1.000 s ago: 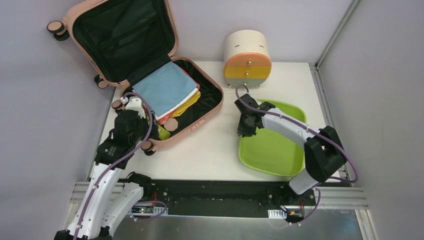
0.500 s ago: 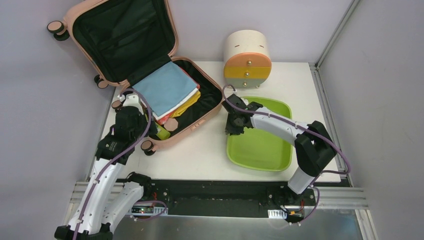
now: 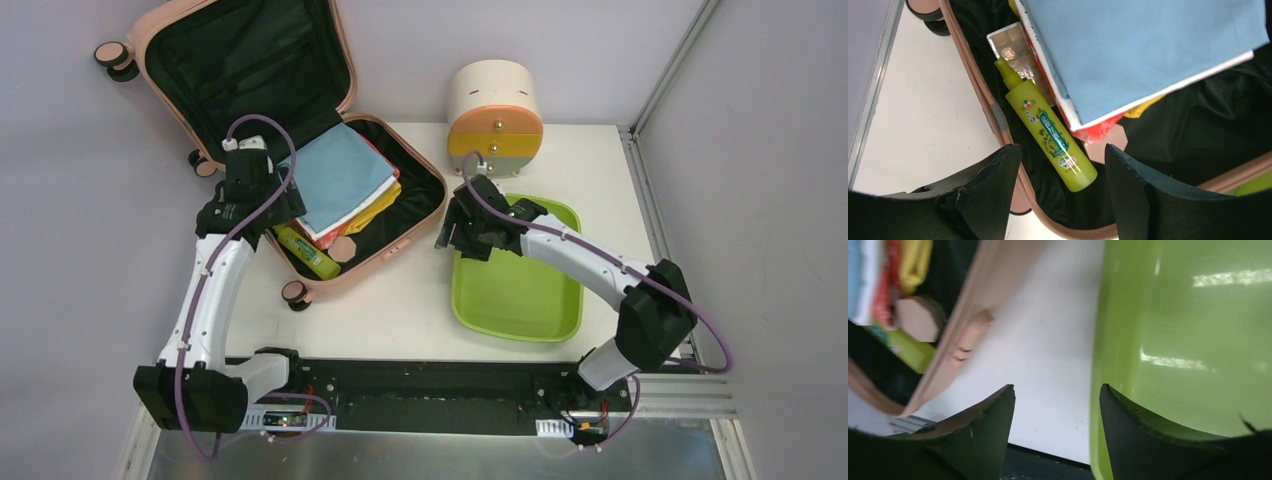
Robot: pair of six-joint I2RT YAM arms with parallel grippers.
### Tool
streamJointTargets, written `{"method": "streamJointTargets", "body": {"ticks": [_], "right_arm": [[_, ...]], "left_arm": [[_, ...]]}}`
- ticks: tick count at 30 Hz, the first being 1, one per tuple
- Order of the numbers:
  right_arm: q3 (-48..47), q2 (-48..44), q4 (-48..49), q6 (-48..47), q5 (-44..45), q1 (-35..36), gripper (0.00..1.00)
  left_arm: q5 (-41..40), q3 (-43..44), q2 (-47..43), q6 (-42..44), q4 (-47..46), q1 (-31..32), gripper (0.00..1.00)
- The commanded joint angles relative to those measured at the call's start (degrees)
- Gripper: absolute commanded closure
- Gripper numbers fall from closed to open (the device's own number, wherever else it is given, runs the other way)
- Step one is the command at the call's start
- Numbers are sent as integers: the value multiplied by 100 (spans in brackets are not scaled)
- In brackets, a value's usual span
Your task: Open, take out, and arrange the luggage
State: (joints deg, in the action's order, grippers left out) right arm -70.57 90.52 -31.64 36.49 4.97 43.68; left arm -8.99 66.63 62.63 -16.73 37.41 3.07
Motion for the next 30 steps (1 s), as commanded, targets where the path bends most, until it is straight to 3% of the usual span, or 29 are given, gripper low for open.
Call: {"method": "streamJointTargets", "body": {"ticks": [1,6,13,22,30], "right_arm": [[-214,-473,884,757,-193,-9,34],[-556,-63,2141,1399,254,54,35],[-1691,1250,3259,2076,642,220,36],[-2495,2408,3738,2439,1134,442,37],[-3114,3101,3681,2451,1323,544,36]], "left_arm": [[395,334,336,-489,-74,-458,36],[367,467,671,-829,-239,-526,37],[787,-24,325,-1094,-423,-527,38],[1053,-1359,-1088,-1175,-671,-529,40],[948,-1545,-1350,-1174,-768,-527,40]]}}
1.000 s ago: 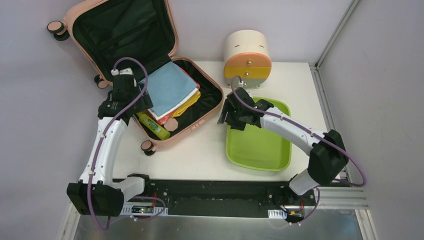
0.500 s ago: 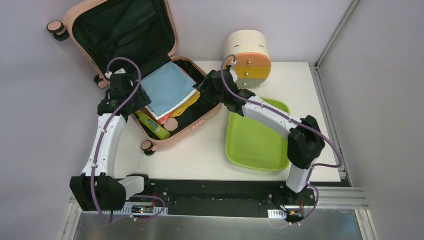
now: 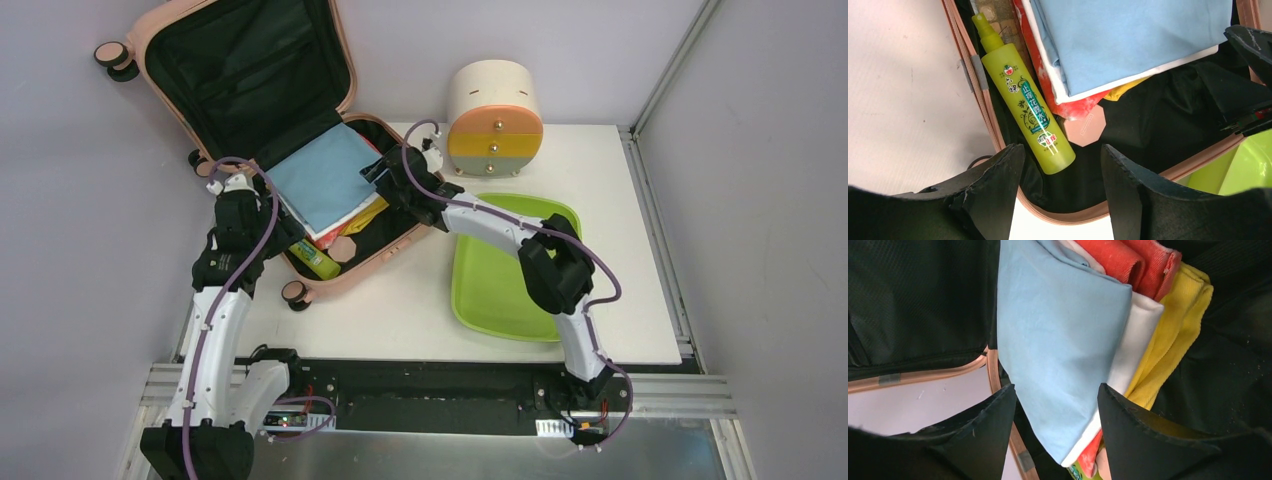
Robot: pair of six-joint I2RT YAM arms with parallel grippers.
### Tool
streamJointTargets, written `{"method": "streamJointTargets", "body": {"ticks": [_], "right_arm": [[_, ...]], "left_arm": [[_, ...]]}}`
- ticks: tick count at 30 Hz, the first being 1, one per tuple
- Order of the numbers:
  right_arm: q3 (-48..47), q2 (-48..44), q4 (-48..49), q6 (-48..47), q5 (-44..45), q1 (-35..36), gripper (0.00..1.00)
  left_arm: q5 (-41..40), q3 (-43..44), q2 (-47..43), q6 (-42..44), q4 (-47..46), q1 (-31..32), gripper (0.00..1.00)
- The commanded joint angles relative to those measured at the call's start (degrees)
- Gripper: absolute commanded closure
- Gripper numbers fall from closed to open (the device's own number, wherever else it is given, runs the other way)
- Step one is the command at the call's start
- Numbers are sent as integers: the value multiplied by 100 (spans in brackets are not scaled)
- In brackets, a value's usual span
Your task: Open, take out, and arrange the luggage
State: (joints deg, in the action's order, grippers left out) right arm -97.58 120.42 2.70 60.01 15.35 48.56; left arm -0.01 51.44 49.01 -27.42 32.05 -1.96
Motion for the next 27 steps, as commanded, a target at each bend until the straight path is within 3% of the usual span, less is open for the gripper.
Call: {"method": "streamJointTargets", "body": {"ticks": [1,5,9,13,18,23,27], "right_arm": [[-473,175,196,99,315,64,36],[-490,219,129,66,404,65,37],[-405,19,114,-612,115,34,37],[24,-506,133,-1213,-49,-11,36],[658,-1243,126,-1906,-238,-150,36],[985,-1724,111,-2191,-418,-271,36],[1126,-1928,90,-2335,-432,-291,36]], "left_arm": [[35,26,34,-170,-242,-24,40],[-430,283,258,-438,-380,-33,40],[-520,546,727,-476,-675,-103,38],[-525,755,1319,-604,-1074,-327,45],[-193,971,2143,-798,-1190,-801,54],[920,768,2676,-919,-2210,-1140,48],[1019,652,2939,-1062,-2593,-1184,48]]}}
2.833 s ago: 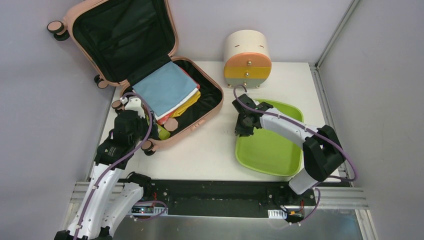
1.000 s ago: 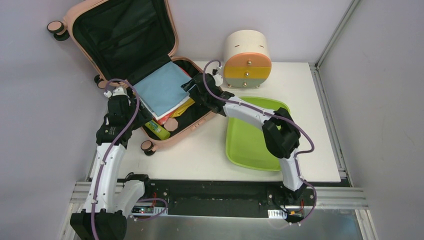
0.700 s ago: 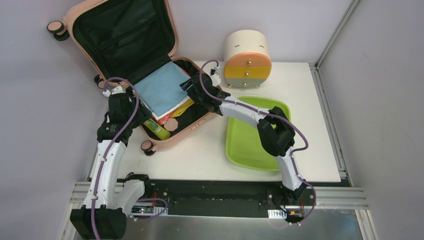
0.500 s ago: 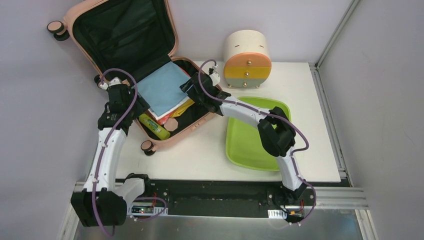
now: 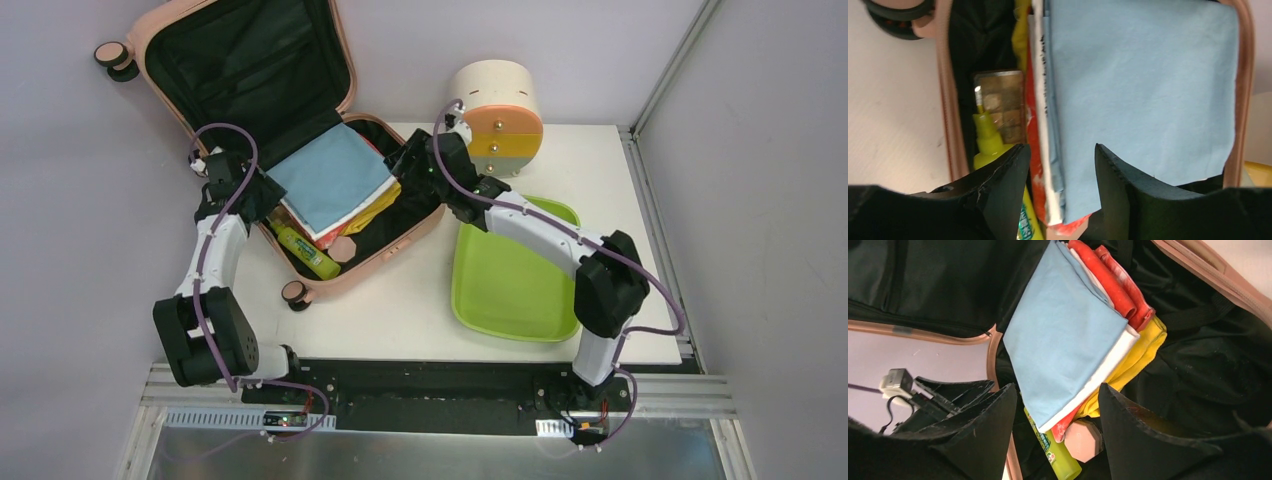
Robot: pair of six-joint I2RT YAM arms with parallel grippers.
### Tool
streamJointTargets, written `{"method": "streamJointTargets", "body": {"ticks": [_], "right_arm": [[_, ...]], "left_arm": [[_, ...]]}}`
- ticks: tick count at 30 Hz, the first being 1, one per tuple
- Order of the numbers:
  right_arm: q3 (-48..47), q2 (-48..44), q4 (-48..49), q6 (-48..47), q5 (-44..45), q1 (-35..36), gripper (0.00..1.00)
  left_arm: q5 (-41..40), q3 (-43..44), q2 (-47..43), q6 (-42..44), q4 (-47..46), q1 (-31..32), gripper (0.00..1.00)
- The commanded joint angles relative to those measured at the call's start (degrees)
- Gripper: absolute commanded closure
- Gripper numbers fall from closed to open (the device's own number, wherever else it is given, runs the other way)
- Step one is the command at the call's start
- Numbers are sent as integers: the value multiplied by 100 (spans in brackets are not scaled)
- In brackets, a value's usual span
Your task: Open, take out, and arrange the luggage
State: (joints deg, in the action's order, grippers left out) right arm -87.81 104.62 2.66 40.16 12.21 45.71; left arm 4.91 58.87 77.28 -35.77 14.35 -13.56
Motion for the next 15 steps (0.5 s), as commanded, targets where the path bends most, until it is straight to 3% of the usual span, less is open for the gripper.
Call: {"method": "streamJointTargets", "body": {"ticks": [1,15], "right_arm": [[176,-383,99,-373,-148,-17,36],[446,-606,112,-349,5,-111,36]], "left_arm": [[562,-119,162,-248,-917,-23,48],[462,-205,747,-428,-1314,-25,50]]}}
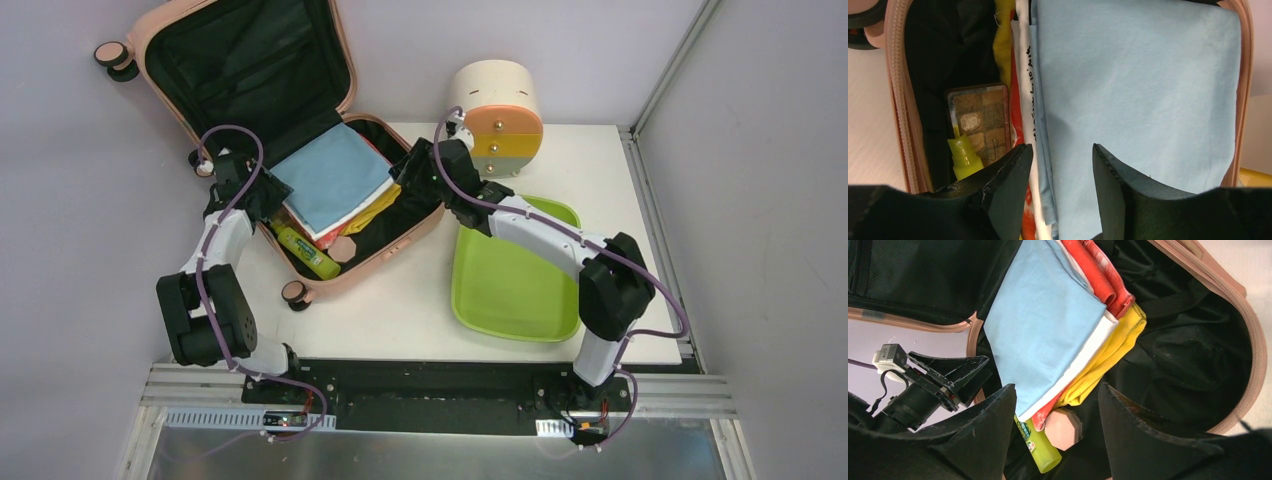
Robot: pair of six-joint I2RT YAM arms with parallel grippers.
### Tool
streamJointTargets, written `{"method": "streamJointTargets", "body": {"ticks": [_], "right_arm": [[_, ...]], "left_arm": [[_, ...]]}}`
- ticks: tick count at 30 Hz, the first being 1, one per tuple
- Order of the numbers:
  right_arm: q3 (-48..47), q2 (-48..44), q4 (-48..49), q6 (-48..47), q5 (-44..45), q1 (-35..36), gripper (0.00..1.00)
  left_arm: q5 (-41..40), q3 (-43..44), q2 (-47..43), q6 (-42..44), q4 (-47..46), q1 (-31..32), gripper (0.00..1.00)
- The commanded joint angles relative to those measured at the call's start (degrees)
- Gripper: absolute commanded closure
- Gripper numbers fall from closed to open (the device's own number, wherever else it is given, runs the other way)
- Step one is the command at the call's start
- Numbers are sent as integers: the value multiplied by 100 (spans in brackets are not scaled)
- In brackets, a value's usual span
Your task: Open, take out, and arrange the luggage
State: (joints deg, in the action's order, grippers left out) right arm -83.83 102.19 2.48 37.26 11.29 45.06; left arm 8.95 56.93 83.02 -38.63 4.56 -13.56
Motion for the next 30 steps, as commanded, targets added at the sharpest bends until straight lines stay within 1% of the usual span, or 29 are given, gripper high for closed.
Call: {"method": "streamJointTargets", "body": {"ticks": [1,9,16,22,27,30], "right_arm": [[63,-364,128,-58,125,-41,36],[164,-433,130,-69,198,-80,36],[186,-436,129,-67,203,-89,36],[249,-462,130,-69,227,-93,36],[335,-495,161,-33,293,-91,36],[313,-488,174,0,272,-93,36]], "left_arm": [[130,-26,227,-175,-380,-21,50],[160,-143,471,-268,-710,-26,48],[299,-118,594,-302,-851,-30,48],[360,-147,316,-341,-843,-32,48],[659,-127,97,-461,-843,20,48],[561,-162,48,-451,-842,29,48]]}}
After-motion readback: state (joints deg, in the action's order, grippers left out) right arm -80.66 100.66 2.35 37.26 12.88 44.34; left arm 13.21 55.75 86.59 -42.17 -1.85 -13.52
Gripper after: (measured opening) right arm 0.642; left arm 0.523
